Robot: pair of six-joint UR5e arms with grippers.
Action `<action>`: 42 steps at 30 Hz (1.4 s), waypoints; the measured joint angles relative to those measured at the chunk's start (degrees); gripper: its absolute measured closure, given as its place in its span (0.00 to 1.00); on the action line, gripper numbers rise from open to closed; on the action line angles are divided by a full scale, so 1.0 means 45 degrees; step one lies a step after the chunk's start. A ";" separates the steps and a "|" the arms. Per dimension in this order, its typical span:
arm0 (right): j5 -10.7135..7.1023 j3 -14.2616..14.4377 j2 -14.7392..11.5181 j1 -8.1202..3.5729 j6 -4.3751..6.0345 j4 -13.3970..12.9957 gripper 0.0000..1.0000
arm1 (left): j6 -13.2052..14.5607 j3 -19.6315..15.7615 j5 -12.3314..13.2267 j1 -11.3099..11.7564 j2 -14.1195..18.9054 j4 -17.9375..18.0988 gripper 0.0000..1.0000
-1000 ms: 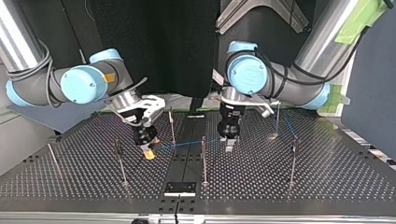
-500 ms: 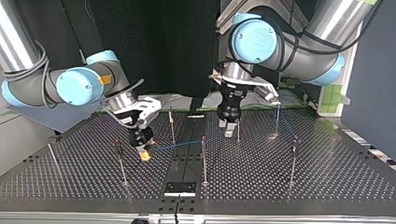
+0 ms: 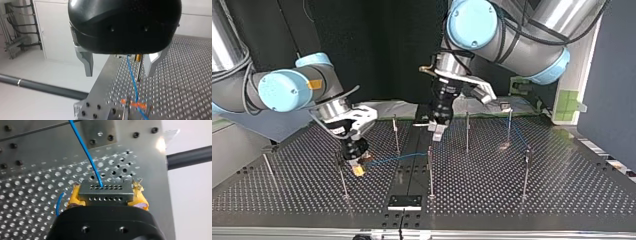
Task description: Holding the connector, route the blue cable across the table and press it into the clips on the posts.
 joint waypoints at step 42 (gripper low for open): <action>0.0322 0.0026 -0.0070 -0.0053 -0.0252 0.0311 1.00 | 0.0206 0.5049 -0.1418 -0.1147 -0.4238 -0.1395 0.00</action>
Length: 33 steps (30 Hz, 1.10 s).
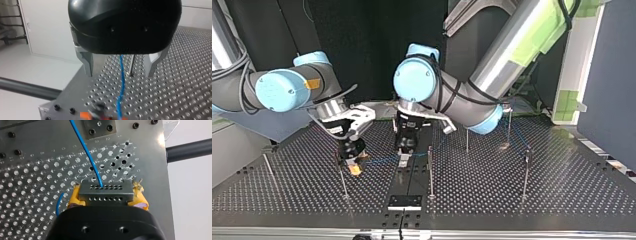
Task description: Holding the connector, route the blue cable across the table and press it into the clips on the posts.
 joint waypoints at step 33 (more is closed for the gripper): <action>-0.0008 0.0004 0.0009 0.0038 -0.0036 0.0015 1.00 | 0.0260 0.1045 -0.1118 -0.0259 -0.1086 -0.0744 1.00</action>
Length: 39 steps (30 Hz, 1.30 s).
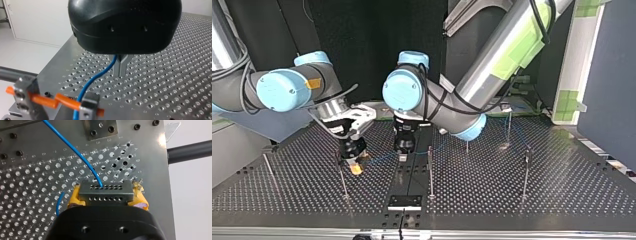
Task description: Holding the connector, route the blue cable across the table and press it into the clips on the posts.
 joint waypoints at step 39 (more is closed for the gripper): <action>0.0273 0.3088 0.0049 -0.0137 -0.0082 -0.1282 1.00 | -0.0302 -0.3751 0.0502 -0.0057 -0.0182 0.3154 1.00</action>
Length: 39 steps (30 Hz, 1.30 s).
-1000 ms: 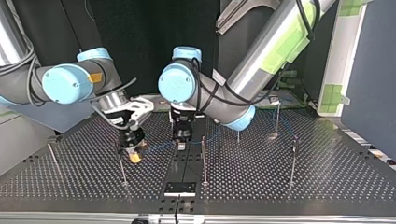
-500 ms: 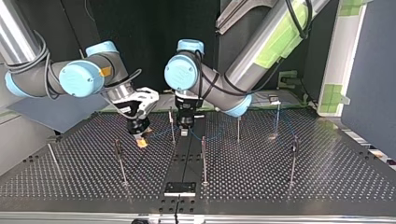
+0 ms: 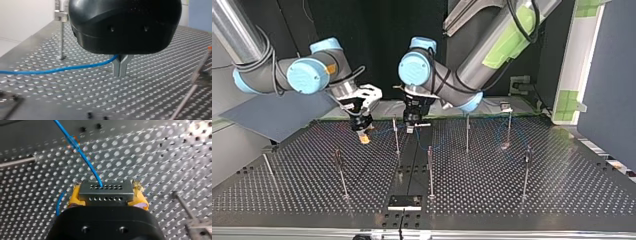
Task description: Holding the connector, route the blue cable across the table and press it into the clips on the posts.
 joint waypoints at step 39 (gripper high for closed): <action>0.0051 0.2560 0.1249 -0.0507 -0.0604 -0.2094 1.00 | -0.0760 -0.1203 0.1413 0.0093 -0.2040 0.2646 1.00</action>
